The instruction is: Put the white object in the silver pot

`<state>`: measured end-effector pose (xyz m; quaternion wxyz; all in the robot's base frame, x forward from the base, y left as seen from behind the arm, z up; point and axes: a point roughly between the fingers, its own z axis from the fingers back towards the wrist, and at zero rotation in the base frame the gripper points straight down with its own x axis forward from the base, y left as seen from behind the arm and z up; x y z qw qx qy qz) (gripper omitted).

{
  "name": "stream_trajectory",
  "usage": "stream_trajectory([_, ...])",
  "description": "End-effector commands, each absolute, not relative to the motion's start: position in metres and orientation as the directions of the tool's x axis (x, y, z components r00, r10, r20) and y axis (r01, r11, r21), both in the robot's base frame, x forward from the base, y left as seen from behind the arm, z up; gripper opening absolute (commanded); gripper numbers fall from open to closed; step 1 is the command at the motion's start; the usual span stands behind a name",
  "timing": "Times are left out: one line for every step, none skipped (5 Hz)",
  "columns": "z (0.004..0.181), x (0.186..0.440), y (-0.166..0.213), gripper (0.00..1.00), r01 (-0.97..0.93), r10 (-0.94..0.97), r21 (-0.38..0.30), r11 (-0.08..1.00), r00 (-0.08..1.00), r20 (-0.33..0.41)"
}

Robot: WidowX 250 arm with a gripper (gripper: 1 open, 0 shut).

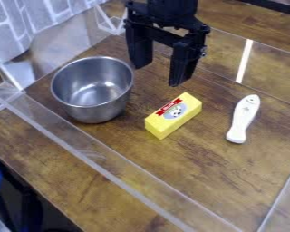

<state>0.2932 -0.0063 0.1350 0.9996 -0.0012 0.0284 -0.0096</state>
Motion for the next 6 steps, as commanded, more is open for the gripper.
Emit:
stream_trajectory([0.127, 0.301, -0.015, 1.0, 0.031, -0.03, 0.0, 1.0, 0.997, -0.064])
stream_trajectory([0.11, 0.313, -0.031, 1.0, 0.051, -0.051, 0.0, 0.999, 0.997, -0.051])
stream_trajectory([0.088, 0.331, -0.053, 1.0, 0.062, -0.062, 0.006, 0.998, 0.997, -0.04])
stream_trajectory([0.072, 0.355, -0.08, 1.0, 0.062, -0.062, 0.014, 0.998, 0.998, -0.03])
stream_trajectory([0.061, 0.376, -0.095, 1.0, 0.071, -0.071, 0.026, 0.997, 0.997, -0.02])
stream_trajectory([0.053, 0.392, -0.099, 1.0, 0.076, -0.076, 0.024, 0.997, 0.997, -0.006])
